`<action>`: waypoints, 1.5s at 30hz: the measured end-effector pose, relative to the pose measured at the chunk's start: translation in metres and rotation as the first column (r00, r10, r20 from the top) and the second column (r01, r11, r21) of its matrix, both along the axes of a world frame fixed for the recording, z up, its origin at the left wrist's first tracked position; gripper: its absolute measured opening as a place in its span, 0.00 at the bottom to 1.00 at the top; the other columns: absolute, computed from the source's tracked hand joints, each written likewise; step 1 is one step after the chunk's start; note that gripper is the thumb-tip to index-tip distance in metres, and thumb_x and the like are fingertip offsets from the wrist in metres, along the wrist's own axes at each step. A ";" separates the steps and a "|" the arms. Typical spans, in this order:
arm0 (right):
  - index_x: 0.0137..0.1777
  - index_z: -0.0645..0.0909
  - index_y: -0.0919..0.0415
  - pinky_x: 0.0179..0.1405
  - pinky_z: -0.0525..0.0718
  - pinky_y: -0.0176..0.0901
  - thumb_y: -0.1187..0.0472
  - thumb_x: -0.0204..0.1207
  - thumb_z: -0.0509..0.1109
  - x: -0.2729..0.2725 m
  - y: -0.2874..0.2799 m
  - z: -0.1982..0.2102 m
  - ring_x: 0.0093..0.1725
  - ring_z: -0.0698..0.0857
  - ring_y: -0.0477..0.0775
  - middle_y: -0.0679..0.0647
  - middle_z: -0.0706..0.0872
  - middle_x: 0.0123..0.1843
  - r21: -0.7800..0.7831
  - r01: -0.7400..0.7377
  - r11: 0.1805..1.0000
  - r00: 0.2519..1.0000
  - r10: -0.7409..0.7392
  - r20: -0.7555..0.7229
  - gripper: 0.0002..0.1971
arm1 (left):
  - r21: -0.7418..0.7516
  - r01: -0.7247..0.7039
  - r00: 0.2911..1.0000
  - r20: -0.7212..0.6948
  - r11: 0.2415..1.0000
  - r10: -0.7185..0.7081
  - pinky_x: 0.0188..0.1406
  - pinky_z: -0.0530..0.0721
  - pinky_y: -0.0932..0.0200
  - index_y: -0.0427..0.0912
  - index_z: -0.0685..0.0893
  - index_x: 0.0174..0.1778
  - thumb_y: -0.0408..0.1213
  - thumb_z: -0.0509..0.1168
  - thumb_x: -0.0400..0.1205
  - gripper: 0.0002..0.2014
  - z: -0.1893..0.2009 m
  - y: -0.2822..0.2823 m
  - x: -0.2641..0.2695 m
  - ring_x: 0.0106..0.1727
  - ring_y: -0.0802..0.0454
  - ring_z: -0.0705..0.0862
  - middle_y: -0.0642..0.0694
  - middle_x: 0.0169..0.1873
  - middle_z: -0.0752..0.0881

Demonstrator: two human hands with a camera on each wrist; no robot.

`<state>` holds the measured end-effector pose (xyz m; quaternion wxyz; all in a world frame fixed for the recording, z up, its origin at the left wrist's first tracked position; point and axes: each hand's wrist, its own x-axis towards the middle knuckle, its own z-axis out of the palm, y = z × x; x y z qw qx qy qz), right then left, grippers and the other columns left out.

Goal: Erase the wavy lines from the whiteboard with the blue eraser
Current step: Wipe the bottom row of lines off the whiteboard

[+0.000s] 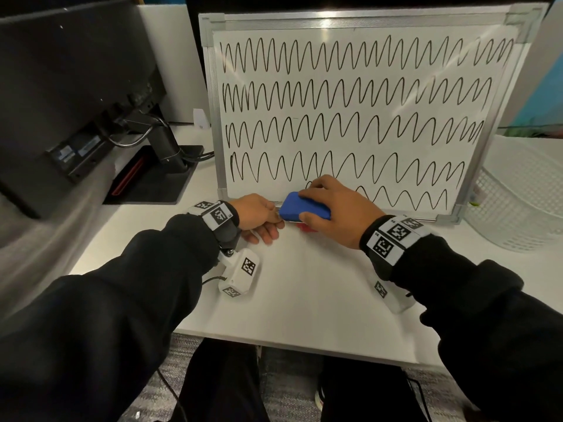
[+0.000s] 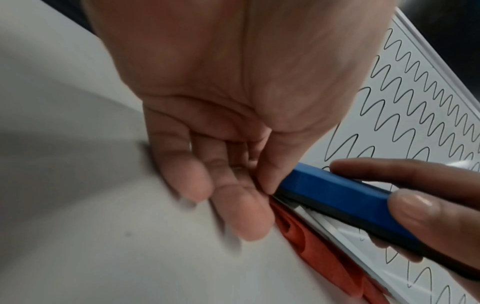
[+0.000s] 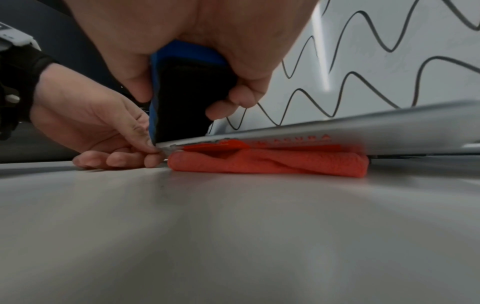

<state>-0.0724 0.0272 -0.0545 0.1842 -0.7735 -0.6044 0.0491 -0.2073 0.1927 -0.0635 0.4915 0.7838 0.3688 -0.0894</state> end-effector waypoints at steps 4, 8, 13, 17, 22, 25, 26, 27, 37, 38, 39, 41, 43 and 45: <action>0.76 0.74 0.50 0.52 0.75 0.41 0.41 0.80 0.62 0.000 -0.003 0.001 0.58 0.80 0.51 0.47 0.72 0.70 -0.011 0.026 1.000 0.999 -0.026 0.023 0.26 | -0.003 -0.003 1.000 0.006 1.000 0.003 0.27 0.83 0.62 0.38 0.87 0.52 0.40 0.63 0.86 0.10 0.000 0.000 0.000 0.31 0.52 0.89 0.45 0.34 0.90; 0.70 0.79 0.47 0.47 0.76 0.42 0.39 0.75 0.65 0.004 -0.010 0.005 0.54 0.80 0.50 0.45 0.78 0.63 0.041 0.135 0.990 0.990 -0.136 0.045 0.25 | -0.023 -0.009 1.000 0.016 1.000 0.009 0.26 0.83 0.63 0.39 0.86 0.49 0.40 0.62 0.87 0.11 -0.001 0.002 0.000 0.30 0.52 0.89 0.45 0.32 0.90; 0.72 0.77 0.47 0.49 0.76 0.40 0.46 0.74 0.70 0.007 -0.017 0.006 0.56 0.80 0.50 0.45 0.74 0.67 0.115 0.053 0.992 0.998 -0.058 0.034 0.25 | -0.037 -0.022 1.000 0.014 0.999 0.023 0.29 0.82 0.62 0.40 0.86 0.48 0.46 0.60 0.86 0.14 0.002 -0.001 0.002 0.31 0.49 0.88 0.44 0.32 0.89; 0.78 0.70 0.50 0.55 0.76 0.40 0.55 0.77 0.68 0.007 -0.012 0.006 0.62 0.75 0.50 0.49 0.70 0.72 0.101 -0.008 0.995 0.997 0.000 0.078 0.28 | -0.002 0.018 1.000 0.002 1.000 -0.018 0.30 0.82 0.62 0.41 0.88 0.52 0.46 0.67 0.83 0.12 0.001 -0.001 0.002 0.33 0.49 0.88 0.45 0.32 0.89; 0.78 0.70 0.54 0.63 0.79 0.54 0.61 0.80 0.64 0.003 -0.003 0.010 0.67 0.73 0.57 0.55 0.75 0.71 0.082 -0.027 0.996 0.990 0.016 0.137 0.26 | 0.030 0.046 0.999 0.007 0.998 -0.046 0.32 0.82 0.62 0.41 0.89 0.54 0.45 0.70 0.80 0.12 0.001 -0.002 0.002 0.32 0.51 0.88 0.46 0.32 0.89; 0.77 0.72 0.52 0.57 0.81 0.55 0.60 0.78 0.64 0.003 -0.005 0.012 0.62 0.75 0.56 0.54 0.80 0.64 0.090 0.028 0.996 0.987 -0.042 0.153 0.25 | 0.037 0.037 0.999 0.002 0.999 -0.038 0.30 0.83 0.62 0.41 0.89 0.53 0.44 0.69 0.81 0.12 0.000 -0.002 0.003 0.32 0.50 0.88 0.46 0.31 0.89; 0.75 0.73 0.51 0.53 0.82 0.54 0.59 0.77 0.65 0.005 -0.008 0.012 0.60 0.75 0.55 0.53 0.81 0.61 0.109 0.079 0.991 0.984 -0.095 0.150 0.25 | 0.041 0.038 0.999 0.000 0.998 -0.038 0.29 0.83 0.63 0.41 0.89 0.52 0.44 0.69 0.81 0.11 0.001 -0.002 0.003 0.32 0.50 0.88 0.45 0.31 0.89; 0.73 0.74 0.50 0.50 0.82 0.52 0.58 0.76 0.66 0.006 -0.012 0.011 0.58 0.76 0.54 0.52 0.81 0.59 0.126 0.130 0.983 0.978 -0.148 0.144 0.24 | 0.046 0.042 0.999 -0.002 0.998 -0.042 0.29 0.83 0.63 0.41 0.89 0.51 0.44 0.69 0.81 0.11 0.001 -0.002 0.003 0.32 0.50 0.88 0.45 0.31 0.89; 0.76 0.67 0.50 0.44 0.81 0.47 0.53 0.74 0.67 0.004 -0.022 0.005 0.57 0.79 0.57 0.52 0.67 0.73 -0.002 0.163 0.987 0.950 -0.157 0.272 0.29 | 0.231 0.106 0.990 0.066 0.967 -0.124 0.26 0.82 0.61 0.49 0.80 0.52 0.41 0.71 0.78 0.09 0.004 -0.009 0.008 0.32 0.52 0.88 0.47 0.38 0.89; 0.76 0.67 0.50 0.44 0.80 0.46 0.51 0.72 0.70 0.003 -0.022 0.004 0.58 0.78 0.57 0.52 0.66 0.73 -0.017 0.159 0.987 0.949 -0.148 0.278 0.31 | 0.240 0.109 0.989 0.076 0.965 -0.131 0.25 0.82 0.61 0.49 0.80 0.52 0.42 0.71 0.77 0.10 0.003 -0.010 0.008 0.32 0.52 0.87 0.47 0.39 0.89; 0.76 0.67 0.51 0.44 0.79 0.45 0.50 0.71 0.72 0.003 -0.023 0.003 0.59 0.77 0.57 0.52 0.67 0.72 -0.032 0.159 0.987 0.949 -0.144 0.280 0.32 | 0.251 0.111 0.987 0.083 0.962 -0.136 0.25 0.82 0.61 0.49 0.80 0.53 0.43 0.72 0.77 0.12 0.003 -0.011 0.009 0.32 0.52 0.87 0.47 0.39 0.89; 0.75 0.67 0.51 0.43 0.78 0.43 0.52 0.70 0.74 0.001 -0.023 0.002 0.57 0.77 0.56 0.52 0.68 0.70 -0.047 0.161 0.986 0.949 -0.142 0.282 0.34 | 0.271 0.111 0.986 0.092 0.956 -0.140 0.25 0.81 0.61 0.50 0.80 0.53 0.46 0.73 0.77 0.13 0.001 -0.012 0.010 0.33 0.52 0.86 0.48 0.39 0.88; 0.76 0.66 0.52 0.41 0.76 0.42 0.53 0.70 0.74 0.000 -0.022 0.003 0.54 0.79 0.56 0.52 0.69 0.69 -0.034 0.148 0.988 0.952 -0.133 0.277 0.34 | 0.283 0.107 0.985 0.101 0.953 -0.141 0.24 0.79 0.62 0.50 0.80 0.53 0.47 0.74 0.76 0.14 -0.001 -0.012 0.010 0.32 0.52 0.85 0.48 0.39 0.88; 0.77 0.63 0.52 0.37 0.76 0.43 0.52 0.71 0.73 -0.002 -0.021 0.006 0.49 0.81 0.57 0.52 0.70 0.68 -0.009 0.126 0.992 0.960 -0.119 0.253 0.36 | 0.298 0.103 0.984 0.110 0.949 -0.141 0.22 0.77 0.63 0.50 0.81 0.53 0.47 0.74 0.76 0.14 -0.004 -0.010 0.009 0.31 0.53 0.84 0.49 0.39 0.88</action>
